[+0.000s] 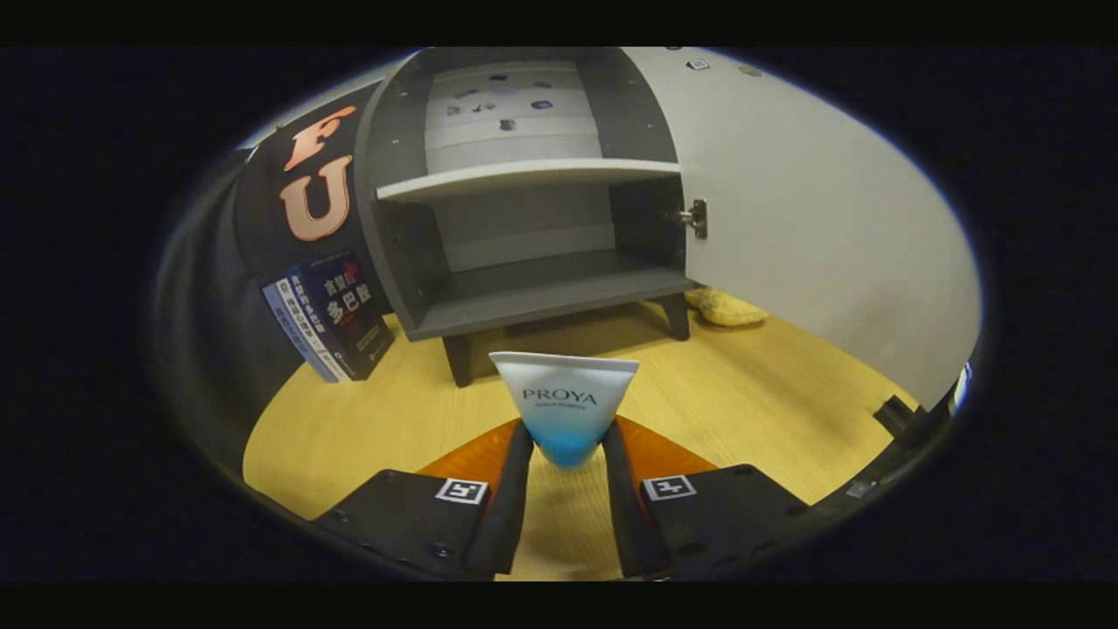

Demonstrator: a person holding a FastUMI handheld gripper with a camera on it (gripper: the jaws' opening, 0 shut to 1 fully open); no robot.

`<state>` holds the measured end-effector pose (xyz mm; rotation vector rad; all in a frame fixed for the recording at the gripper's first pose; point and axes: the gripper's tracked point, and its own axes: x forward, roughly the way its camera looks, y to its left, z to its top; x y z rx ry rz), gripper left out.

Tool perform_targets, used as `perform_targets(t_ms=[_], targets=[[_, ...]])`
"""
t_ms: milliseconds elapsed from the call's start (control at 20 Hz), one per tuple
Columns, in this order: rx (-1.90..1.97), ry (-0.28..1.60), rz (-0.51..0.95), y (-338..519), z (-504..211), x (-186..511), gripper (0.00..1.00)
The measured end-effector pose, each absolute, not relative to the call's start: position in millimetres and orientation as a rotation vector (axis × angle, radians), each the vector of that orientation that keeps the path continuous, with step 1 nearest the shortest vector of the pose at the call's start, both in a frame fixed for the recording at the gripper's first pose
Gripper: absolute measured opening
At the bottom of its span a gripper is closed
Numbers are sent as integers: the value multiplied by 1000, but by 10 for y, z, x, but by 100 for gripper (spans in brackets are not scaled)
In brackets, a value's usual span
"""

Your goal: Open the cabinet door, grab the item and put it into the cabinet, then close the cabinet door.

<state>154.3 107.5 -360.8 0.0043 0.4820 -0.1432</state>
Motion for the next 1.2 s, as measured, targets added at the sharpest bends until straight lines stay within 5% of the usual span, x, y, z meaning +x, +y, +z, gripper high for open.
perform_targets(t_ms=[650,1200], targets=[[-56,160,0,1395,-985,2543,50],[-118,370,-5,1188,-1125,4012,50]])
